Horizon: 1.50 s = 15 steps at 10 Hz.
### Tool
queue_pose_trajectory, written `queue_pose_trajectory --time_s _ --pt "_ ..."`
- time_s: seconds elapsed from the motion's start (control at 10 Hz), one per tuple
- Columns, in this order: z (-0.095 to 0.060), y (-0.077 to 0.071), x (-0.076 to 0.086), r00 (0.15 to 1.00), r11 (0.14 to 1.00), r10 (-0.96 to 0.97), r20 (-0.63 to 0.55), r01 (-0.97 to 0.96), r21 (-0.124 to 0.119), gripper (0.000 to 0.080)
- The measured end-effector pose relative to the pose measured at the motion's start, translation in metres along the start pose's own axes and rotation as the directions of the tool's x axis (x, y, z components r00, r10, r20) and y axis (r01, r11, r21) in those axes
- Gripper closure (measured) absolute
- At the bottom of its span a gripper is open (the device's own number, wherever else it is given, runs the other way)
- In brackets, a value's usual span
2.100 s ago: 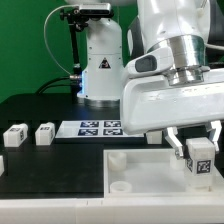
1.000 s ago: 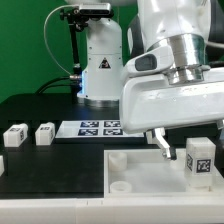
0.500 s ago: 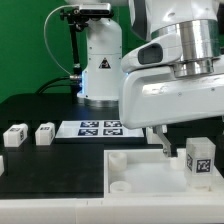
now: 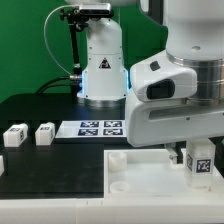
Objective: Assemble one leg
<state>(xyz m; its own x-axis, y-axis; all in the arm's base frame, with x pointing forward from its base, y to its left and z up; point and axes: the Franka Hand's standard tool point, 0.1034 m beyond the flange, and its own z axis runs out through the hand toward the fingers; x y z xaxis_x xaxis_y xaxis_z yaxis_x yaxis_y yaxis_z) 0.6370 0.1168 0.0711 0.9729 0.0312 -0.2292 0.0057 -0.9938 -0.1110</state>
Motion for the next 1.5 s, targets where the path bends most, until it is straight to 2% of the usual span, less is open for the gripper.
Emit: queue_pose_trajectory --time_s 0.1,0.2,0.5,0.6,0.7,0.8,1.0,1.1,1.2,1.4,1.5 --pt "0.0007 0.0001 -0.0001 0.999 0.999 0.035 0.001 -0.035 0.0 0.0427" --pt "0.0007 -0.0005 0.0 0.99 0.99 0.143 0.001 -0.143 0.001 0.0508" --pt "0.0011 -0.0031 0.0001 0.895 0.895 0.446 -0.001 -0.446 0.002 0.0508" --pt "0.0017 -0.0058 0.0024 0.812 0.813 0.582 -0.046 -0.581 0.029 0.0508" --pt "0.0023 -0.0057 0.0008 0.696 0.702 0.712 -0.094 -0.707 0.085 0.0508" --pt "0.0029 -0.0034 -0.0008 0.595 0.606 0.796 -0.111 -0.78 0.157 0.0508" --pt "0.0021 -0.0023 0.002 0.426 0.433 0.901 -0.082 -0.871 0.232 0.0507" --pt "0.0021 0.0003 0.0016 0.29 0.283 0.957 -0.019 -0.917 0.28 0.0507" --pt "0.0017 0.0025 0.0019 0.268 0.255 0.963 0.006 -0.922 0.293 0.0507" --pt "0.0027 0.0004 0.0014 0.262 0.247 0.965 0.012 -0.924 0.292 0.0506" --pt "0.0031 0.0005 0.0014 0.311 0.298 0.951 -0.003 -0.909 0.291 0.0319"
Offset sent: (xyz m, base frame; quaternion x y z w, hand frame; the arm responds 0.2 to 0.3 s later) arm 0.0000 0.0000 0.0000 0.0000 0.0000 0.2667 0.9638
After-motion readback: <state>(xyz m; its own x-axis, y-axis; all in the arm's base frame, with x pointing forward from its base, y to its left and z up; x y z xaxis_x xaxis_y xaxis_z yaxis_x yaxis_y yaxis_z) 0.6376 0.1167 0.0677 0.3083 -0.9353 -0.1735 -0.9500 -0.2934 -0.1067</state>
